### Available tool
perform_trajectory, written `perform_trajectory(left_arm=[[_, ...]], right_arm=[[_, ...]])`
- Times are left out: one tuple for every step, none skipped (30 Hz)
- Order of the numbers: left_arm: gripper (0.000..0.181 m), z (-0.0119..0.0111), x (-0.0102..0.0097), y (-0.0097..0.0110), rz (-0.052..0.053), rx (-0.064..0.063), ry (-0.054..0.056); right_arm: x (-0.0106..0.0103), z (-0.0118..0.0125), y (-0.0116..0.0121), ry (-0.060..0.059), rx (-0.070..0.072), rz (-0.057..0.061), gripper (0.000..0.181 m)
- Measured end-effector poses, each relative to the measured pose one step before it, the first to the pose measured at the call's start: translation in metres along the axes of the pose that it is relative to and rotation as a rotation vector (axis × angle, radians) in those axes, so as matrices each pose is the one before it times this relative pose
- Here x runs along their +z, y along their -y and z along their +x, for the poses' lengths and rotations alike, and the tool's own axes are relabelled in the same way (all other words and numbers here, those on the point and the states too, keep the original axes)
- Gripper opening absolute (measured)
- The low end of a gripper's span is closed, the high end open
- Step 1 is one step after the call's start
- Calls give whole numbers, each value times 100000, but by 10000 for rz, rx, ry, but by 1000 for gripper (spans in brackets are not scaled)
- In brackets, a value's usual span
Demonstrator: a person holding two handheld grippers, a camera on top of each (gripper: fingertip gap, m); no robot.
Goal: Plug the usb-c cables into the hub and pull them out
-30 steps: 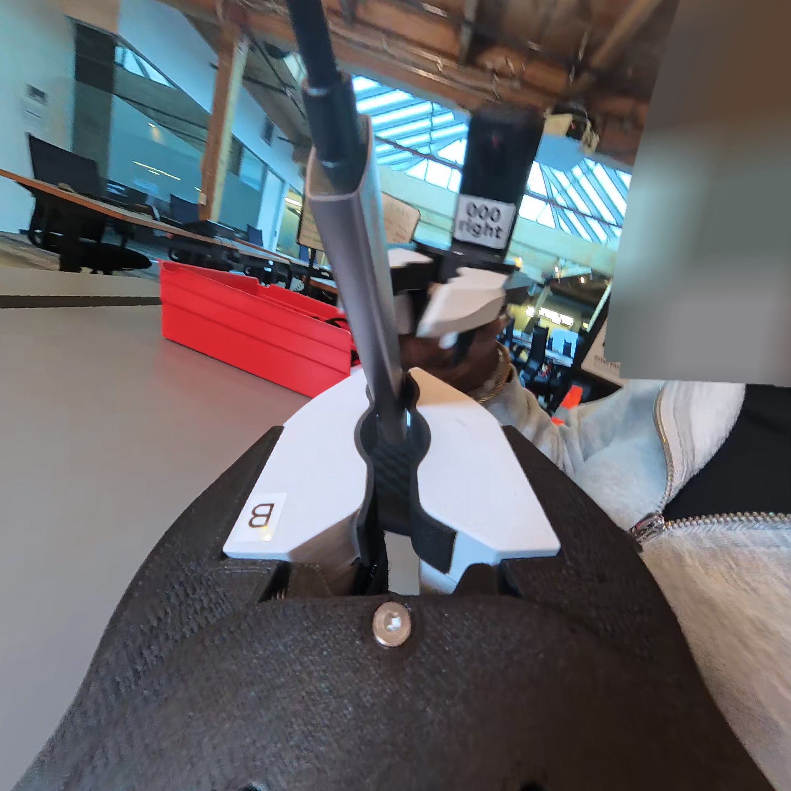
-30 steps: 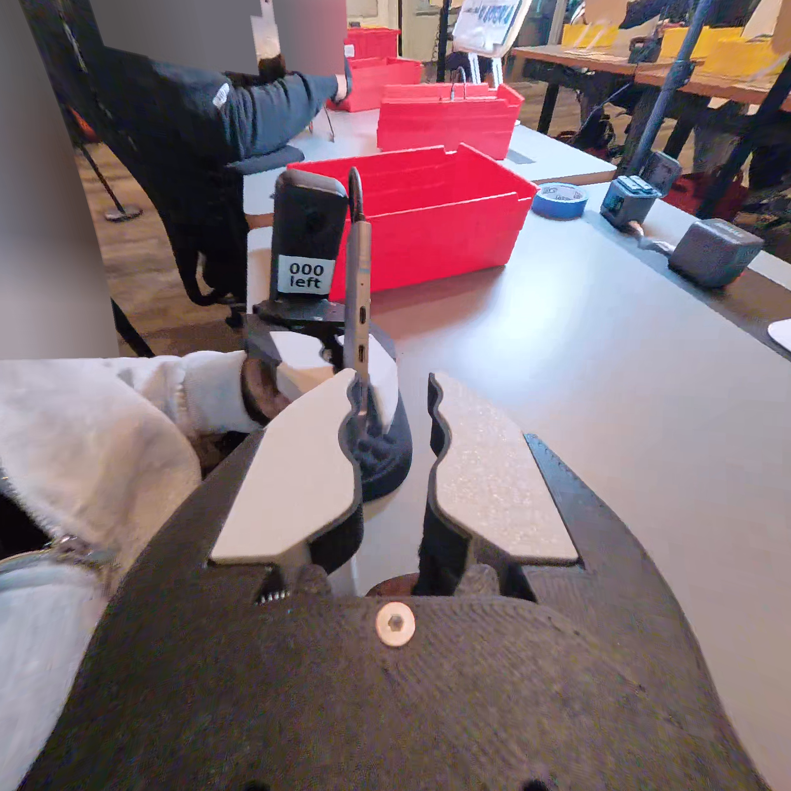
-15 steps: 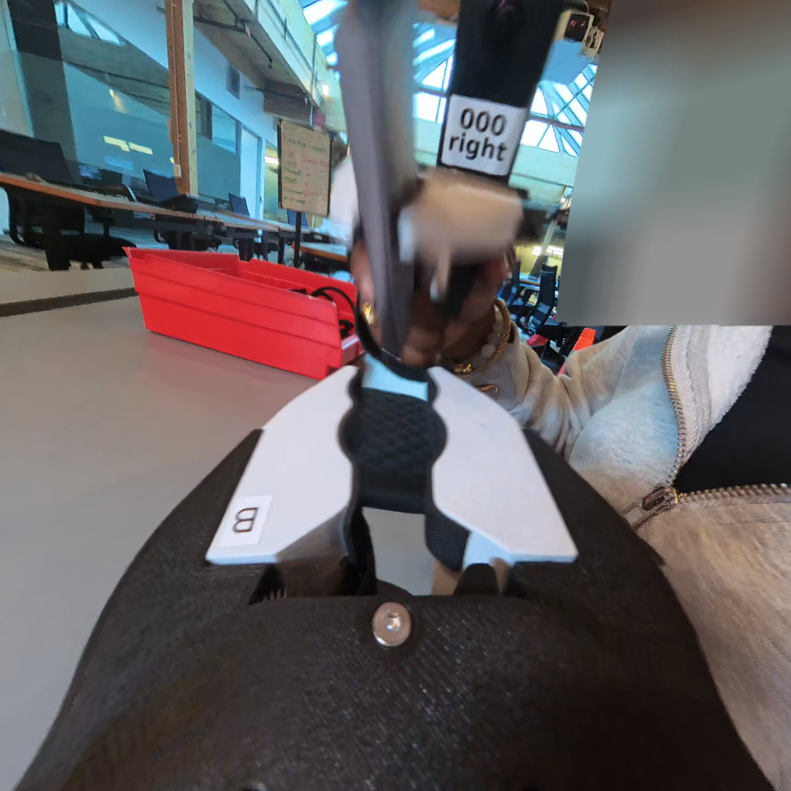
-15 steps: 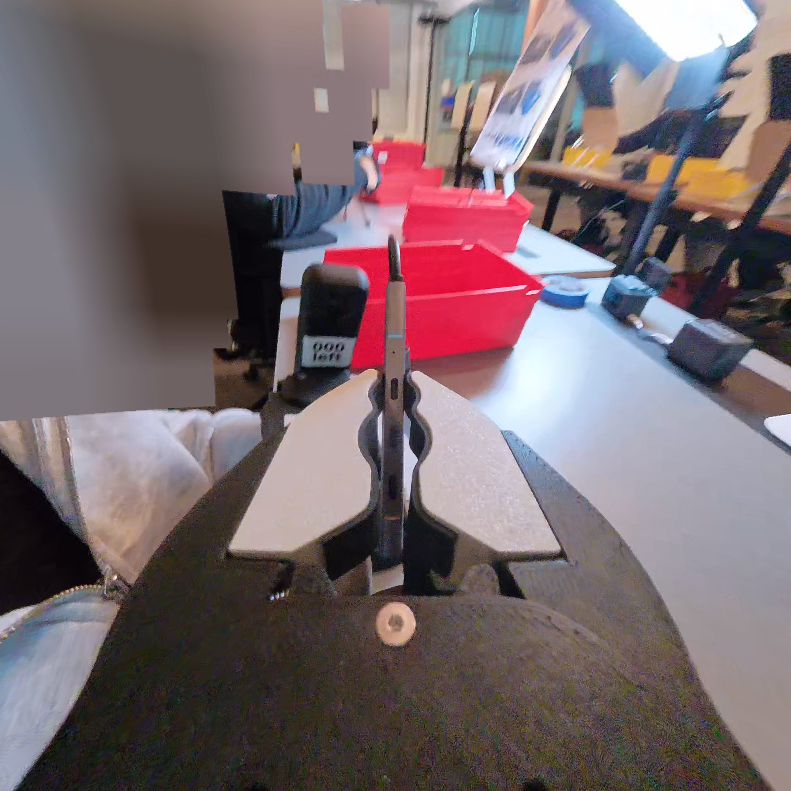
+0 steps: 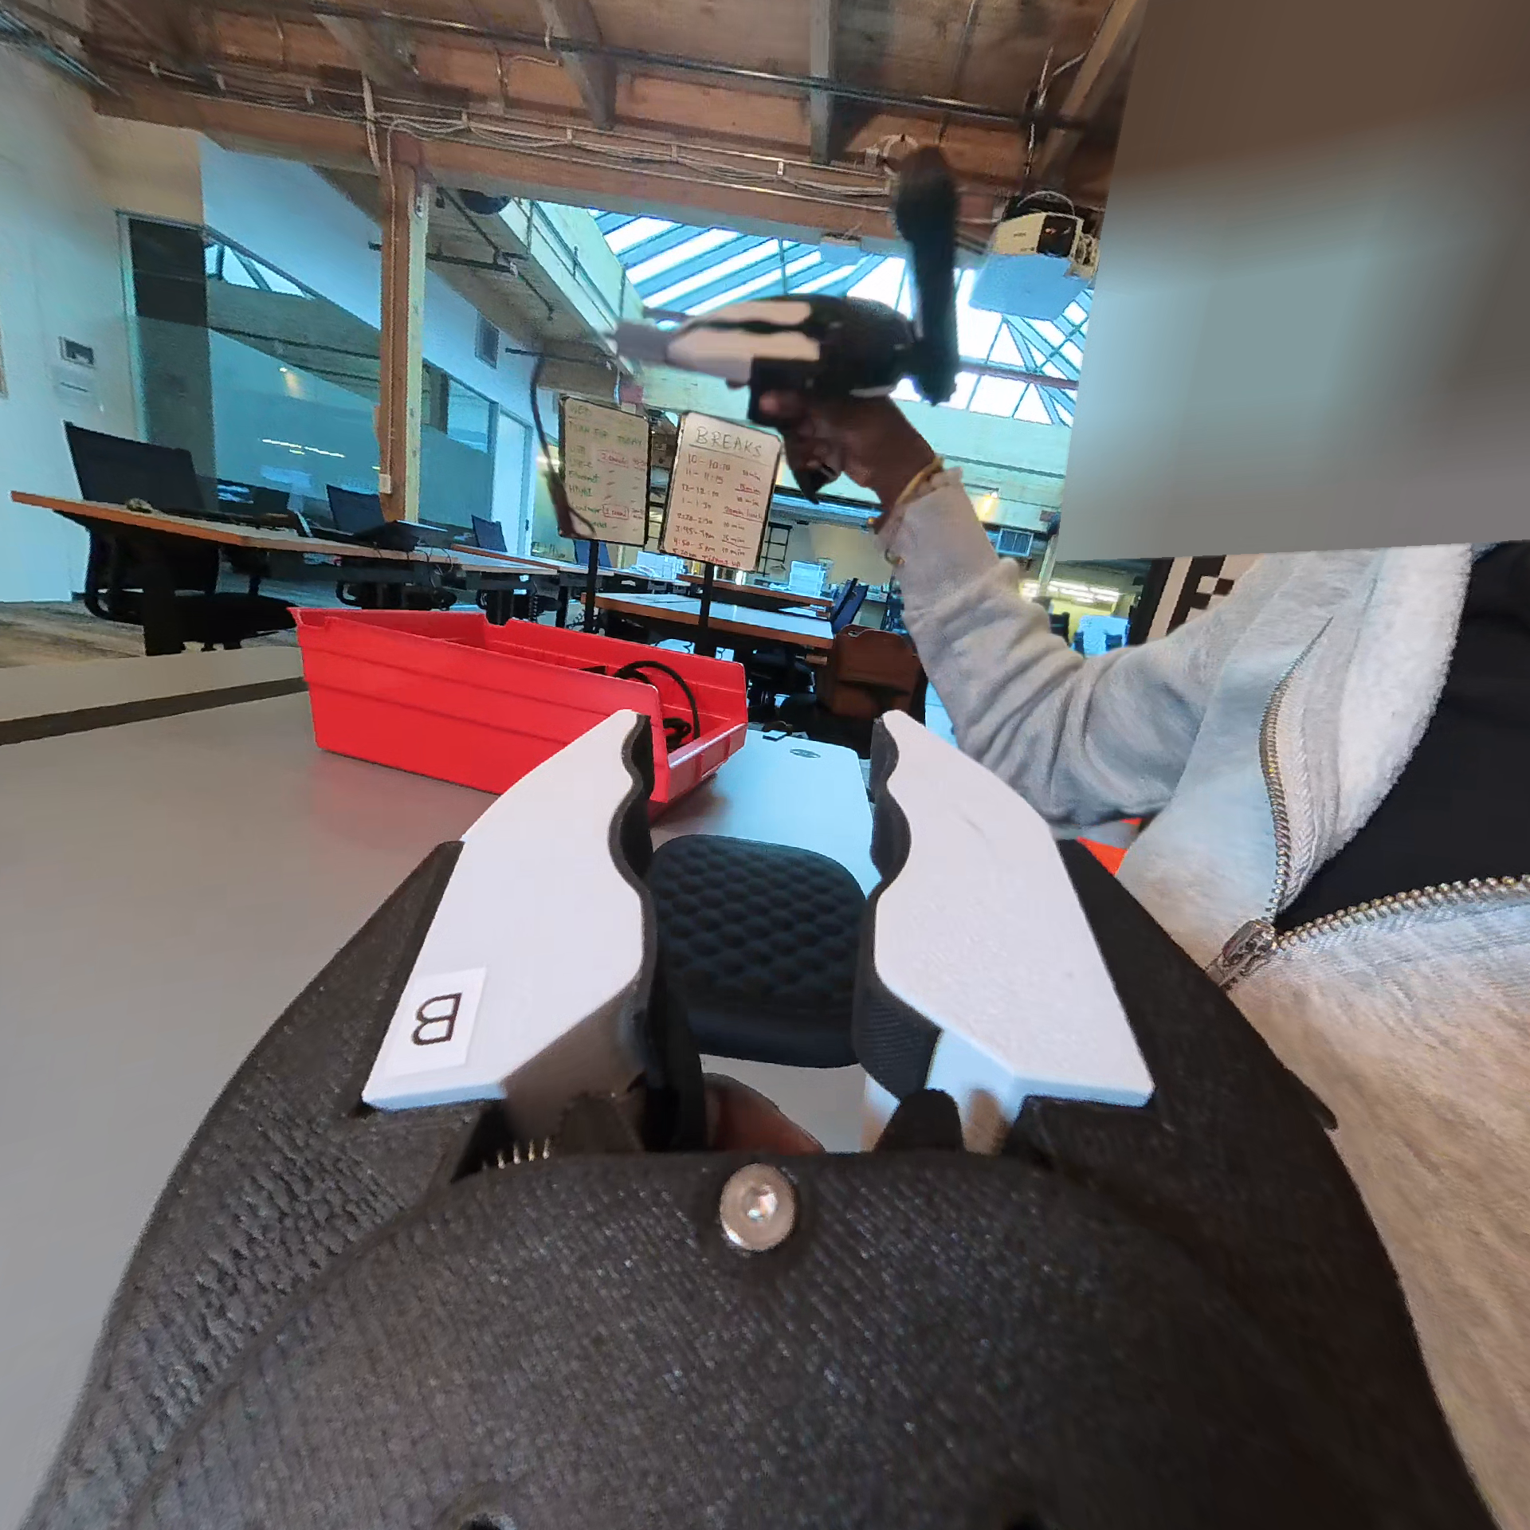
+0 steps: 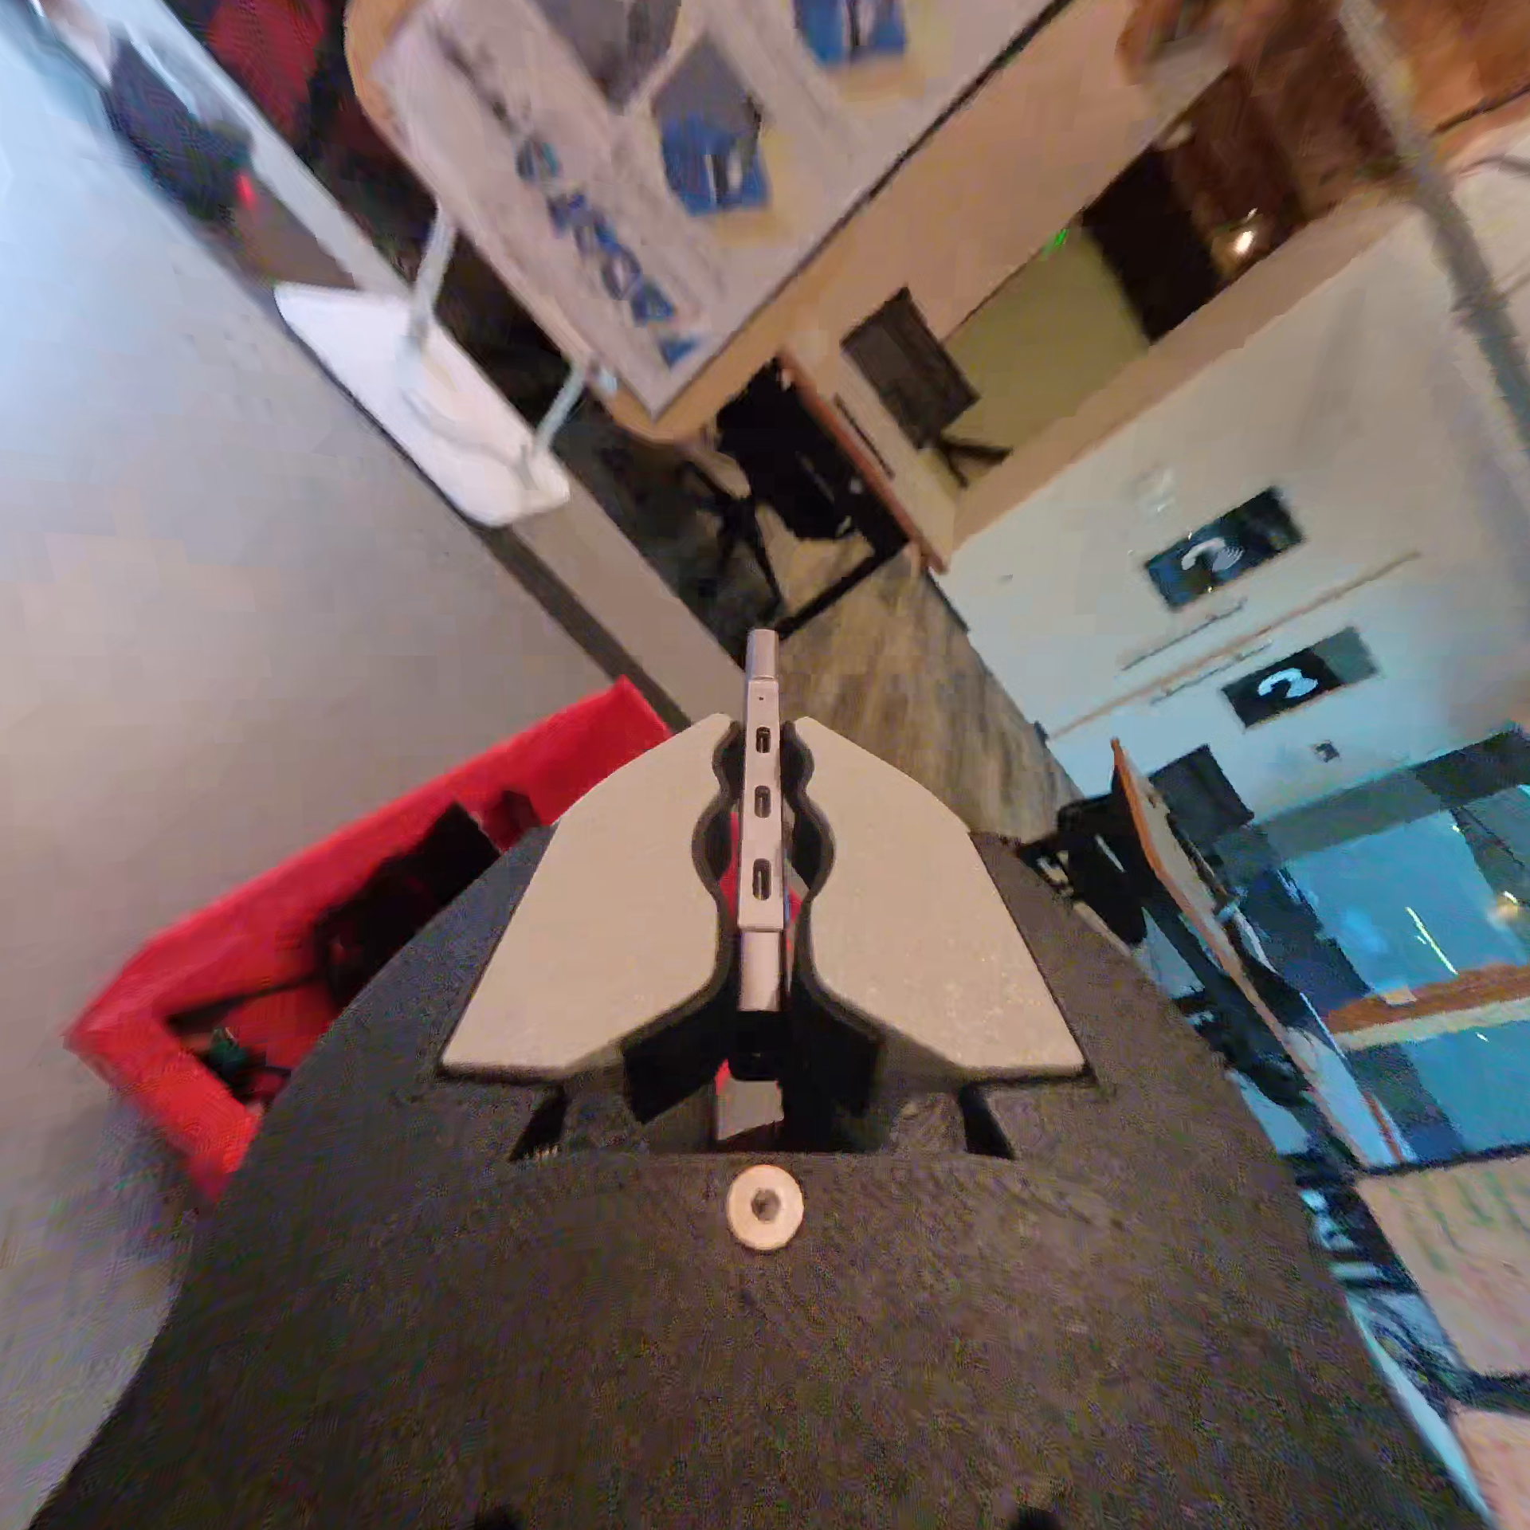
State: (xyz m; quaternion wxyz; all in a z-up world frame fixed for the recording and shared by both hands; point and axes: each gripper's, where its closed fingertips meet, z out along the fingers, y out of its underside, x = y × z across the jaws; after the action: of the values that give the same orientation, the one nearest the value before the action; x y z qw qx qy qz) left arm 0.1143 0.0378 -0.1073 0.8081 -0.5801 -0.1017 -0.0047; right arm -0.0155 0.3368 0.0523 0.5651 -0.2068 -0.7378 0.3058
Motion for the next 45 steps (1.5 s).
perform_trajectory(left_arm=[[50, -10, 5, 6, 13, 6, 10], [50, -25, -9, 20, 18, -2, 17], [50, -30, -17, 40, 33, -25, 15], [50, -69, -25, 55, 41, -50, 18], [50, -19, -31, 66, 48, -49, -14], [50, -38, -36, 77, 62, -40, 1], [50, -70, -37, 56, 49, -42, 35], [50, -108, -22, 39, 29, -58, 46], [50, -121, -13, 24, 22, -79, 37], [50, -87, -27, 40, 28, -86, 13], [50, -89, -34, 49, 41, -74, 20], [50, -87, -40, 68, 48, -59, 33], [50, -85, -40, 69, 50, -49, 34], [50, -54, -36, 59, 48, -39, 20], [50, -36, -18, 38, 28, -31, 15], [50, -35, -13, 6, 8, -22, 11], [50, -6, 3, 3, 1, -6, 0], [50, 8, -1, 3, -3, 9, -2], [50, 12, 3, -11, -2, 15, -1], [50, 11, -2, 3, -2, 12, 2], [50, -5, 0, -1, 0, 4, 2], [50, -12, 1, -3, 3, -5, 3], [50, 0, -9, 22, 10, -9, -4], [50, 2, -6, 6, 9, -5, -2], [50, 7, -4, 16, 10, 0, 1], [50, 6, -5, 13, 8, 4, -1], [50, -7, 1, 4, 4, 5, 10], [50, -19, 3, -14, -8, 5, 13], [50, -8, -1, -1, 1, 2, 12], [50, -34, -5, 8, 8, -7, 20], [50, -70, -11, 7, 6, -29, 27], [50, -58, -2, 0, 3, -44, 20], [50, -85, -8, 26, 13, -48, 26], [50, -71, -21, 24, 18, -48, 27], [50, -67, -19, 29, 22, -44, 22], [50, -67, -25, 38, 34, -37, 22], [50, -55, -32, 54, 32, -27, 25], [50, -45, -27, 22, 22, -20, 21], [50, -41, -16, 24, 19, -17, 19], [50, -56, -5, 23, 13, -18, 27], [49, -68, -4, -2, 1, -32, 28], [49, -81, -3, -8, -2, -52, 25], [49, -80, -12, 14, 6, -62, 20], [49, -77, -19, 21, 15, -62, 15], [49, -77, -14, 29, 21, -61, 14]], right_arm=[[1079, 533, -1723, 33, -431, -828, 9], [1354, 330, -1641, 30, -365, -782, 9], [1595, -230, -1513, 302, -342, -707, 9], [1742, -518, -1340, 378, -315, -612, 9], [1841, -517, -1140, 281, -309, -543, 9], [1858, -561, -859, 225, -309, -424, 9], [1783, -742, -424, 307, -280, -227, 9], [1659, -1043, -211, 543, -168, -129, 9], [1598, -1102, -88, 661, 2, -114, 9], [1520, -741, 43, 483, 52, -48, 9], [1369, -428, 213, 304, 76, 82, 9], [1235, -394, 308, 341, 157, 176, 9], [1122, -521, 313, 467, 241, 210, 8], [1044, -623, 180, 572, 275, 145, 9], [1000, -578, -36, 554, 225, 8, 9], [934, -281, -116, 309, 176, -35, 9], [838, -35, -186, 117, 190, -92, 9], [642, 158, -212, -17, 290, -126, 12], [374, 404, -226, -167, 459, -144, 19], [29, 336, -142, -65, 538, -56, 27], [-275, 7, 117, 168, 596, 142, 36], [-537, -77, 361, 242, 613, 308, 48], [-728, 128, 444, 55, 560, 354, 58], [-863, 375, 428, -140, 410, 359, 67], [-855, 617, 428, -328, 273, 369, 75], [-877, 767, 314, -431, 219, 312, 82], [-863, 647, 237, -353, 240, 261, 88], [-935, 251, 308, -174, 280, 305, 92], [-1028, -143, 412, -91, 345, 366, 90], [-1156, -502, 242, -54, 408, 300, 84], [-1229, -1042, -84, 116, 367, 156, 77], [-1239, -1662, -307, 401, 170, 123, 68], [-1097, -2162, -306, 591, -174, 220, 52], [-839, -2203, -353, 538, -480, 273, 38], [-455, -1691, -595, 230, -563, 62, 18], [-127, -888, -931, -138, -450, -255, 3], [156, -106, -1112, -390, -248, -468, 0], [370, 288, -1079, -393, -9, -476, 0], [572, 146, -828, -49, 235, -325, 0], [693, -32, -529, 266, 386, -151, 0], [704, 198, -223, 219, 415, -10, 0], [637, 623, -74, 2, 359, 32, 0], [568, 772, -114, -67, 276, -57, 0], [547, 776, -168, -85, 239, -132, 0], [441, 747, -18, -117, 256, -57, 0]])
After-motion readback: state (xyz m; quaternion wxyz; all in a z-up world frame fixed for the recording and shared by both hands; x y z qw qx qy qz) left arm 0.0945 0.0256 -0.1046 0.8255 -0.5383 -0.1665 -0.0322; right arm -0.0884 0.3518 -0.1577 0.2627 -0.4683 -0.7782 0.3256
